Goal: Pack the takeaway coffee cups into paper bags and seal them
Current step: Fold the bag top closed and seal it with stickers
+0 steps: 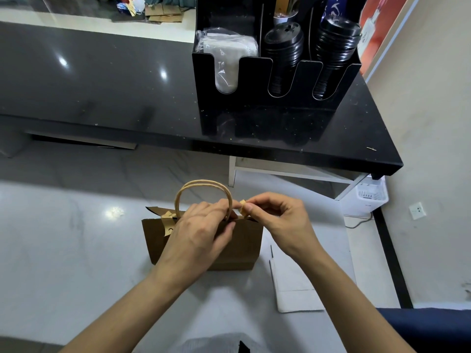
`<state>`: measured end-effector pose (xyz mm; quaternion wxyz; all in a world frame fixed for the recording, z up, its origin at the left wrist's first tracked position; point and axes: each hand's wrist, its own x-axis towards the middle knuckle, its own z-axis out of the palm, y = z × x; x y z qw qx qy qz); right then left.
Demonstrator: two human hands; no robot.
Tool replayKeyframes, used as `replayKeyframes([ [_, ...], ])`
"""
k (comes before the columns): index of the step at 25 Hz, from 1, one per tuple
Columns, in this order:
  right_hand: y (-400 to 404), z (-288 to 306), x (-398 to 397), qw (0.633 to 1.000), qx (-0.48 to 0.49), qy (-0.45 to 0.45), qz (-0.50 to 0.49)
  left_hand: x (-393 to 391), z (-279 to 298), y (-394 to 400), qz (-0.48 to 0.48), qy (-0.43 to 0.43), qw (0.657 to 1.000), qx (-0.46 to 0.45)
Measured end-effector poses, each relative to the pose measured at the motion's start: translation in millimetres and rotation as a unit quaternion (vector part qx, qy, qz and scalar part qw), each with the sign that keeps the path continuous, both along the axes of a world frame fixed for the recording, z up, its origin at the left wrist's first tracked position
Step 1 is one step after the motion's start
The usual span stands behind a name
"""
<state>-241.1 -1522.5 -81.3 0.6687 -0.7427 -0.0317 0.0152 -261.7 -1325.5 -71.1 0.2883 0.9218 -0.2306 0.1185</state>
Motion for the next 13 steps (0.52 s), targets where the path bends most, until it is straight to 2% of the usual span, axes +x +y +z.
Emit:
replayKeyframes([
  [6, -6, 7, -8, 0.999, -0.020, 0.030, 0.013, 2, -2, -1, 0.011, 0.003, 1.000, -0.002],
  [11, -18, 9, -21, 0.994, -0.096, 0.027, 0.047, 1, -2, -2, 0.013, 0.017, 1.000, -0.005],
  [13, -22, 13, -26, 0.993, -0.097, 0.044, 0.053, 2, -3, -2, 0.013, 0.017, 1.000, -0.003],
])
